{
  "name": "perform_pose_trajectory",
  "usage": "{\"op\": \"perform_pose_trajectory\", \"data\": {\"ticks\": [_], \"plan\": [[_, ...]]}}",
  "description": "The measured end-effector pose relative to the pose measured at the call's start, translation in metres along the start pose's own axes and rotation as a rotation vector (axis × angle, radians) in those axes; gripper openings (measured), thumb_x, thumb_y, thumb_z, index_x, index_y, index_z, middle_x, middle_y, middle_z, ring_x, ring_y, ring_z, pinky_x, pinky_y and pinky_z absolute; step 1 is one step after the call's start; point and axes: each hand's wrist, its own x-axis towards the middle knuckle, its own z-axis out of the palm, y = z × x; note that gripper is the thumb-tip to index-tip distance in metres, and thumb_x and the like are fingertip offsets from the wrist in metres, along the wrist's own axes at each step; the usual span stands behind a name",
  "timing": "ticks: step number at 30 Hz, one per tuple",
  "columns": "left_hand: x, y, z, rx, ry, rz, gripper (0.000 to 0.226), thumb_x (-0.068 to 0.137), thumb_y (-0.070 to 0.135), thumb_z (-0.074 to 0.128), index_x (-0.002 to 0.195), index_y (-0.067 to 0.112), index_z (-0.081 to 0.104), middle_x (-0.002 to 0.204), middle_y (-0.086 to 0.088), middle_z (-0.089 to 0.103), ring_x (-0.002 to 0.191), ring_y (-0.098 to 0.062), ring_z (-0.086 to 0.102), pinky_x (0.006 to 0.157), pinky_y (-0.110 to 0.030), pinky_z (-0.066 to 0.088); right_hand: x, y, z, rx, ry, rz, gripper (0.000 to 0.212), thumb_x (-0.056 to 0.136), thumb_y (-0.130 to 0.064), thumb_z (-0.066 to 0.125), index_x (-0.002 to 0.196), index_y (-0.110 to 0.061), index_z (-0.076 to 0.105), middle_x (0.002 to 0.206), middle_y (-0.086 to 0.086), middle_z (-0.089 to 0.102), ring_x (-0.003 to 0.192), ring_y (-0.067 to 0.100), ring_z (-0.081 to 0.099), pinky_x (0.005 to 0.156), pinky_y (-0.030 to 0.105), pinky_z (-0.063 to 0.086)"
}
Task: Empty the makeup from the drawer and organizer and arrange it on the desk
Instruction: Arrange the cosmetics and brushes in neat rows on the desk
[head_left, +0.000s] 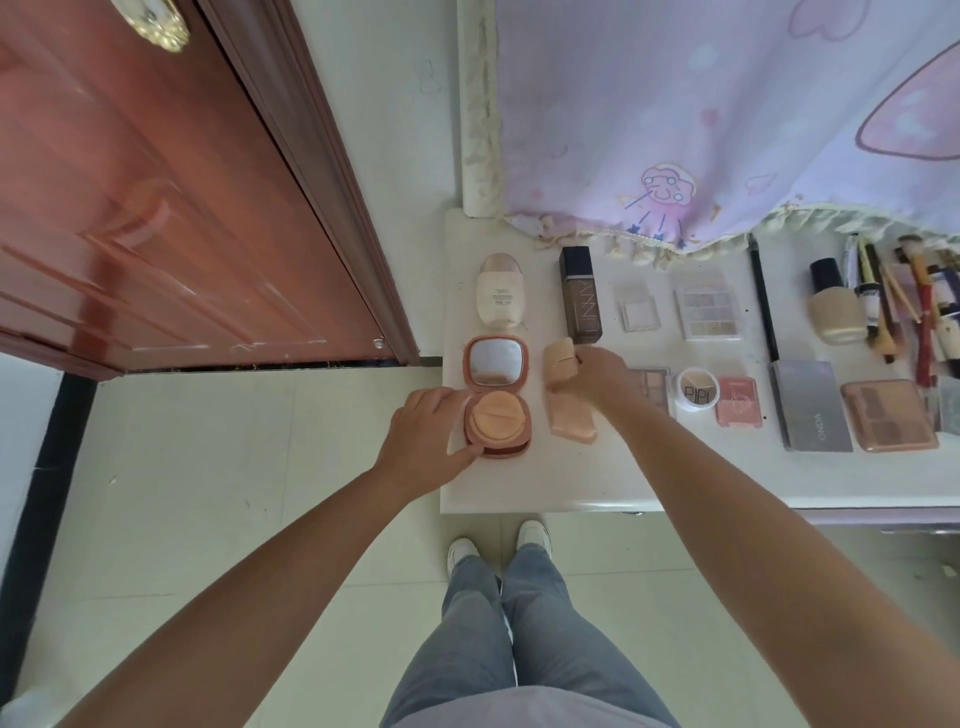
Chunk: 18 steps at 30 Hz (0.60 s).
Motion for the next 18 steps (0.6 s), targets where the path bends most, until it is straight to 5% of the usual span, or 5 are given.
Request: {"op": "perform_pose_trajectory", "data": {"ticks": [6, 12, 15, 18], "plan": [[-0.002, 0.022, -0.007, -0.189, 0.151, 0.038, 0.041, 0.087, 0.024, 0.058, 0.126, 0.011, 0.052, 0.129, -0.005, 0.051, 0.122, -0.02, 0.039, 0.099, -0.021, 0.026, -0.033, 0.031, -0.026, 0.742, -0.021, 0.098, 0.025, 0.08, -0.001, 0.06, 0.105, 0.001, 0.056, 0.068, 0.007, 0.052, 0.052, 0.016, 0.046, 0.046, 0.022, 0.034], [0.005, 0.074, -0.034, -0.519, -0.069, 0.08, 0.048, 0.087, 0.024, 0.059, 0.131, 0.011, 0.046, 0.126, 0.001, 0.053, 0.121, -0.013, 0.046, 0.094, -0.018, 0.034, -0.083, 0.038, -0.059, 0.944, -0.17, -0.142, 0.017, 0.082, 0.008, 0.055, 0.086, -0.009, 0.059, 0.073, 0.01, 0.061, 0.05, 0.011, 0.062, 0.047, 0.018, 0.049], [0.009, 0.09, -0.05, -0.599, -0.097, 0.128, 0.029, 0.088, 0.017, 0.057, 0.115, 0.006, 0.058, 0.086, 0.011, 0.056, 0.083, -0.005, 0.054, 0.065, -0.007, 0.038, -0.095, 0.033, -0.069, 0.944, -0.236, -0.214, 0.013, 0.085, 0.001, 0.054, 0.09, -0.009, 0.059, 0.073, 0.009, 0.062, 0.055, 0.012, 0.064, 0.057, 0.021, 0.054], [0.01, 0.092, -0.064, -0.753, -0.075, 0.104, 0.01, 0.088, 0.009, 0.057, 0.096, 0.007, 0.063, 0.072, 0.008, 0.053, 0.067, -0.004, 0.049, 0.06, -0.01, 0.038, -0.099, 0.031, -0.084, 0.85, -0.172, -0.292, 0.011, 0.09, -0.008, 0.05, 0.089, -0.014, 0.06, 0.074, 0.004, 0.061, 0.058, 0.009, 0.06, 0.057, 0.019, 0.051]]}}
